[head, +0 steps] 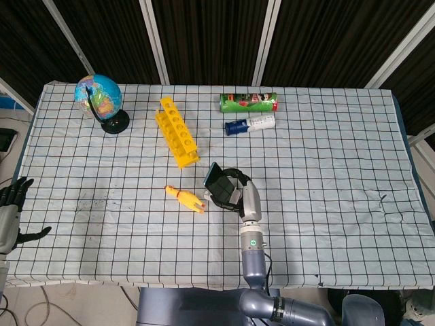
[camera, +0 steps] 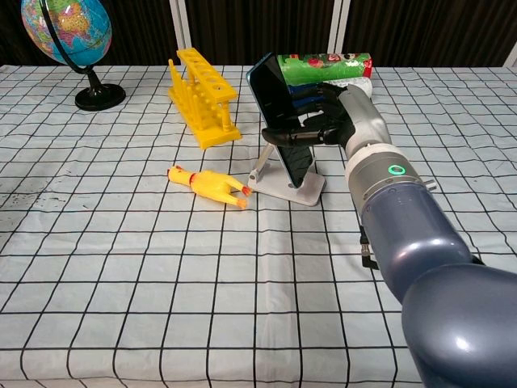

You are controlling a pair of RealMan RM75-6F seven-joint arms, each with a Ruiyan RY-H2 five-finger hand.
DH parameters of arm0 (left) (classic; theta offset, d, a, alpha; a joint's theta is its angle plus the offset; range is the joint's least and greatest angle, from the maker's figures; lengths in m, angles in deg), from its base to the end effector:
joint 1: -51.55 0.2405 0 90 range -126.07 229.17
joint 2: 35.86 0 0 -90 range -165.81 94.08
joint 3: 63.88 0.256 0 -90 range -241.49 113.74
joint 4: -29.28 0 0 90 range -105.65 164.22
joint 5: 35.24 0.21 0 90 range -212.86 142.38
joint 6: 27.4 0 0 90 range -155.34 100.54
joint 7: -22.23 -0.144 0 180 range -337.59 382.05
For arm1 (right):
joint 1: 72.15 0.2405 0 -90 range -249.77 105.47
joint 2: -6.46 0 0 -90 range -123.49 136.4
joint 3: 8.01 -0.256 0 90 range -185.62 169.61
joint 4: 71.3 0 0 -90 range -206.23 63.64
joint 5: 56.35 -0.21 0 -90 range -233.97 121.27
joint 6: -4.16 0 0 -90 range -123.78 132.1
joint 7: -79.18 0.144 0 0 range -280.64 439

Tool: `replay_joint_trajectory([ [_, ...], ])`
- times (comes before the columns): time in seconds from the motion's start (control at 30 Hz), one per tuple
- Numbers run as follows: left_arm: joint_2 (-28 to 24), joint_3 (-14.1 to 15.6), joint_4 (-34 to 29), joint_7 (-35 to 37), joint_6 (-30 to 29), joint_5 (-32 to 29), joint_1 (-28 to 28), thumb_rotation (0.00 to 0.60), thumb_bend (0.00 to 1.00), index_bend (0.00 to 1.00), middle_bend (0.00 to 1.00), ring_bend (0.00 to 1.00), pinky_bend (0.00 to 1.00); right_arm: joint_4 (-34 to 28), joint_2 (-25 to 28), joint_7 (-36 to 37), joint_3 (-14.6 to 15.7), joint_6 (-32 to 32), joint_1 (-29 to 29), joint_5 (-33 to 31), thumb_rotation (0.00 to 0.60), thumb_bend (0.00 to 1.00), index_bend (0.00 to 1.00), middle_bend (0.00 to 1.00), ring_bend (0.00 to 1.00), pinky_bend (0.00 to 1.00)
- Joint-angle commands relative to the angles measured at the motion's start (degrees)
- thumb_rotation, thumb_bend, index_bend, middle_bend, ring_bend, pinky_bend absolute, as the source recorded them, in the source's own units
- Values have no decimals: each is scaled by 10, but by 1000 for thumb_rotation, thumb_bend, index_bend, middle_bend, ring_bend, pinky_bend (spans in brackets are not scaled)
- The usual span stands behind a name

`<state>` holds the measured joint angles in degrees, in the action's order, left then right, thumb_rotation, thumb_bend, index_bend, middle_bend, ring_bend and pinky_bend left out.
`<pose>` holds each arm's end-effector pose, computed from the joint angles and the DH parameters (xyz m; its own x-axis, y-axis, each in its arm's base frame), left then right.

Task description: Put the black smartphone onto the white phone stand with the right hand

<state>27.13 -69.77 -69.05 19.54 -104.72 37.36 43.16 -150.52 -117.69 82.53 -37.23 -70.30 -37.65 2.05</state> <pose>-0.3117 0.2062 0.1547 0.3153 0.0783 0.9457 0.9353 0.1428 -0.3237 -0.0664 -0.3074 -0.0882 -0.6185 -0.0532 0.7840 -0.7849 0.0892 -0.6132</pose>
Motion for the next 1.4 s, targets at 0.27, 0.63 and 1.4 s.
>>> replay_joint_trajectory([
  [0.27, 0, 0, 0, 1, -1, 0, 0, 600, 0, 0, 0, 0, 0, -4, 2, -12, 1, 8, -1, -7, 600, 125, 247, 277, 179, 139],
  [0.63, -1, 0, -1, 1, -1, -1, 0, 600, 0, 0, 0, 0, 0, -19, 13, -24, 9, 18, -5, -7, 600, 14, 0, 6, 31, 137],
  [1.4, 13, 4, 6, -28, -26, 19, 5, 600, 0, 0, 0, 0, 0, -213, 396, -76, 164, -10, -164, 127, 600, 46, 0, 0, 0, 138],
])
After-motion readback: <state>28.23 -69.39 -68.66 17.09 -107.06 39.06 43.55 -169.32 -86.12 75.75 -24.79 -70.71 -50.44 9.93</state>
